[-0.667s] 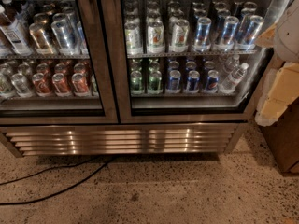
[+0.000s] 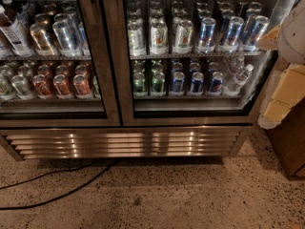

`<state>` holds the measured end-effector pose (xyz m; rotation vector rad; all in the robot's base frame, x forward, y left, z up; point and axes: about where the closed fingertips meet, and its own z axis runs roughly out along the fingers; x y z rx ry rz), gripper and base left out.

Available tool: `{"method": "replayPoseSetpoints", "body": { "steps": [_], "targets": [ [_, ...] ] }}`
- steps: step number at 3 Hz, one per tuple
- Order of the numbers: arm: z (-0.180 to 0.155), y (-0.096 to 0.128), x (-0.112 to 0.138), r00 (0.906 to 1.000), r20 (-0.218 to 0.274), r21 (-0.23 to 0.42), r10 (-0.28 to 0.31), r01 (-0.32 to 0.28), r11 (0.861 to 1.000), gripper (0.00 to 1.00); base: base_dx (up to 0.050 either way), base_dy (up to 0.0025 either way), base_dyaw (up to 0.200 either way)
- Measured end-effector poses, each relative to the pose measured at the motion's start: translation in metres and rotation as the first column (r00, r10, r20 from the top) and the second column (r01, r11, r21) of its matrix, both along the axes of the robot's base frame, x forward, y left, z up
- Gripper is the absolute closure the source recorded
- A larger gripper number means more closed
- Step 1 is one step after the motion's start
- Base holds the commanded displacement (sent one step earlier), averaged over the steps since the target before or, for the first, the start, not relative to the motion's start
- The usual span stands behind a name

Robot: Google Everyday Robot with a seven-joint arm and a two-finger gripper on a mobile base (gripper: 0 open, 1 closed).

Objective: Open right fridge door

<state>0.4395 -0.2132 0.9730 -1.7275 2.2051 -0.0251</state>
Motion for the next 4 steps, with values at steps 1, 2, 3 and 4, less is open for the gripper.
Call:
{"method": "replayPoseSetpoints", "body": {
  "steps": [1,2,3,4],
  "targets": [
    [-0.021,0.016,0.008,0.9979,-0.048,0.093,0.045,-0.04,0.995,0.0,0.0,0.0,0.0],
    [-0.055,0.068,0.019,0.988,-0.095,0.28,0.121,-0.09,0.956,0.0,0.0,0.0,0.0],
    [-0.054,0.128,0.024,0.9707,-0.081,0.477,0.226,-0.161,0.864,0.0,0.0,0.0,0.0],
    [-0.028,0.157,0.026,0.9582,-0.004,0.655,0.286,-0.214,0.725,0.0,0.0,0.0,0.0]
  ]
}}
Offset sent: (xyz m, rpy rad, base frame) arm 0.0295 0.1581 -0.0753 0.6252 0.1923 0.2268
